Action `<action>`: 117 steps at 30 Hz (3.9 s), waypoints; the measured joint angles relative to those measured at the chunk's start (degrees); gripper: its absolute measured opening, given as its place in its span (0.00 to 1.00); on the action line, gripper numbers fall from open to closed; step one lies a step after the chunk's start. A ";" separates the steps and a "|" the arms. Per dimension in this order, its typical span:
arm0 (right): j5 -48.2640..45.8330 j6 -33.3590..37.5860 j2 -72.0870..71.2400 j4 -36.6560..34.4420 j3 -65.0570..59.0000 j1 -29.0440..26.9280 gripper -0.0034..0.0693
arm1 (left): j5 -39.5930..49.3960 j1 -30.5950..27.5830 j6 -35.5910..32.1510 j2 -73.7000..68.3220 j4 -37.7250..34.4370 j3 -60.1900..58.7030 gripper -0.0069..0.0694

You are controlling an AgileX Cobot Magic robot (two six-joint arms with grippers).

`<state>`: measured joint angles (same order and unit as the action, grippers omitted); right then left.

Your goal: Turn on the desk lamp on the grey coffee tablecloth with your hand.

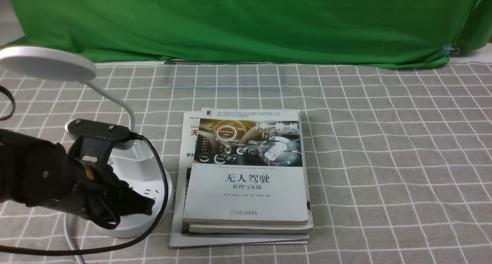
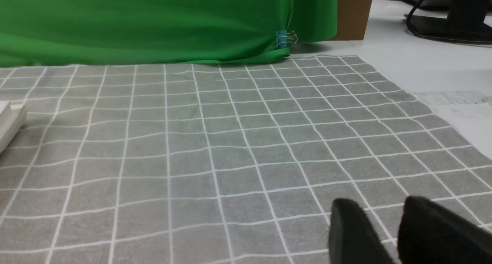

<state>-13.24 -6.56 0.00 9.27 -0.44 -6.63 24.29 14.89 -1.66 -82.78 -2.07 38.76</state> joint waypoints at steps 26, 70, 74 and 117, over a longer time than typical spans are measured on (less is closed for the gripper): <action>0.00 0.00 0.00 0.00 0.00 0.00 0.38 | -2.13 -0.65 4.83 0.78 3.44 0.27 0.11; 0.00 0.00 0.00 0.00 0.00 0.00 0.38 | -1.20 4.54 15.90 -0.16 12.78 -0.22 0.11; 0.00 0.00 0.00 0.00 0.00 0.00 0.38 | -1.25 4.54 14.53 -2.51 11.22 -0.09 0.11; 0.00 0.00 0.00 0.00 0.00 0.00 0.38 | -7.77 4.55 3.80 64.09 -4.91 -18.89 0.11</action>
<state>-13.24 -6.56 0.00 9.27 -0.44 -6.63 16.52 19.44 2.14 -18.68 -6.98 19.87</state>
